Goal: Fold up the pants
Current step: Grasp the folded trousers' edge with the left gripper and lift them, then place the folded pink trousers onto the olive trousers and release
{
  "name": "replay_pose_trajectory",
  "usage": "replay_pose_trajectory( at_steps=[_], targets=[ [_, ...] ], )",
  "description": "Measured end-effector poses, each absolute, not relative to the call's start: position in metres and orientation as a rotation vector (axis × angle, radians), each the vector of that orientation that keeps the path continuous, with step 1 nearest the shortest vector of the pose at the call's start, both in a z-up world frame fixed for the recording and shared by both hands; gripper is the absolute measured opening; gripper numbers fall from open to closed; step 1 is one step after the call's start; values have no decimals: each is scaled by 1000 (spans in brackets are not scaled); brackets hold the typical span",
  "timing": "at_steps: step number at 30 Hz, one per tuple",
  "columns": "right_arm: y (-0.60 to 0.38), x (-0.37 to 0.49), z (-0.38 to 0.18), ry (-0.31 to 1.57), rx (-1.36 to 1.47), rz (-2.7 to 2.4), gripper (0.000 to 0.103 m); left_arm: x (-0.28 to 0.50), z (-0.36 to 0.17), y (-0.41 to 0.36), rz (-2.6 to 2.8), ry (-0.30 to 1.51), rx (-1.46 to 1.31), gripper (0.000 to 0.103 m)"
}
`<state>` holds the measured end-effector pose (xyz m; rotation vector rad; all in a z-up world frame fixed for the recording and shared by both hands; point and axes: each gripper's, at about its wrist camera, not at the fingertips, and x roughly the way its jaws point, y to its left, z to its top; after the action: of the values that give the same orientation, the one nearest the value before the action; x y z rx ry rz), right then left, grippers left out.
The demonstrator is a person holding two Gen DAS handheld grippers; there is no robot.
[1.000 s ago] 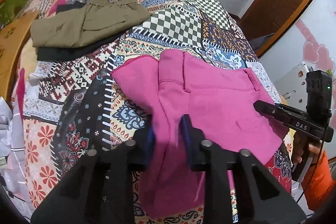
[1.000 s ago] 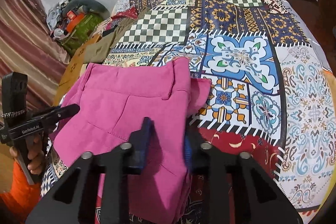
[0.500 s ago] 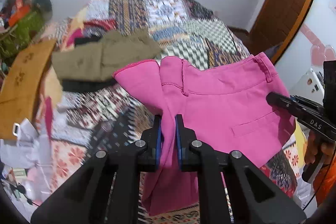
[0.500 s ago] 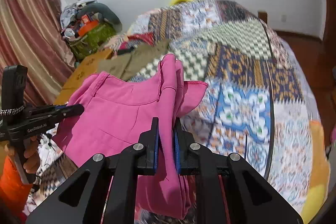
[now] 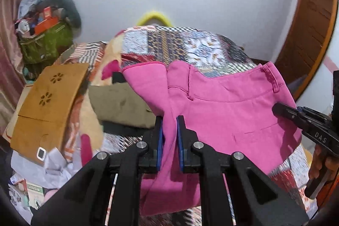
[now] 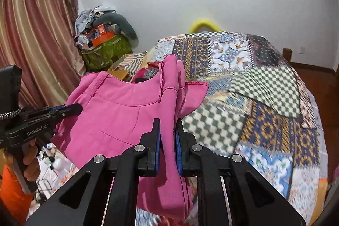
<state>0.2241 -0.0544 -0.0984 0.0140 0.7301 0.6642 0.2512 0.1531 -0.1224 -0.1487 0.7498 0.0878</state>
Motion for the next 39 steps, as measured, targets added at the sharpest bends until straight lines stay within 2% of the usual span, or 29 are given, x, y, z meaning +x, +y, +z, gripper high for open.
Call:
replay_pose_trajectory(
  at_steps=[18, 24, 30, 32, 39],
  targets=[
    [54, 343, -149, 756, -40, 639, 11, 390, -205, 250, 224, 789, -219, 12],
    [73, 374, -179, 824, -68, 621, 11, 430, -248, 265, 224, 867, -176, 13],
    [78, 376, -209, 913, -157, 589, 12, 441, -289, 281, 301, 976, -126, 13],
    [76, 372, -211, 905, -194, 586, 15, 437, -295, 289, 284, 993, -155, 17],
    [54, 358, -197, 888, -261, 513, 23, 410, -279, 294, 315, 986, -140, 19]
  ],
)
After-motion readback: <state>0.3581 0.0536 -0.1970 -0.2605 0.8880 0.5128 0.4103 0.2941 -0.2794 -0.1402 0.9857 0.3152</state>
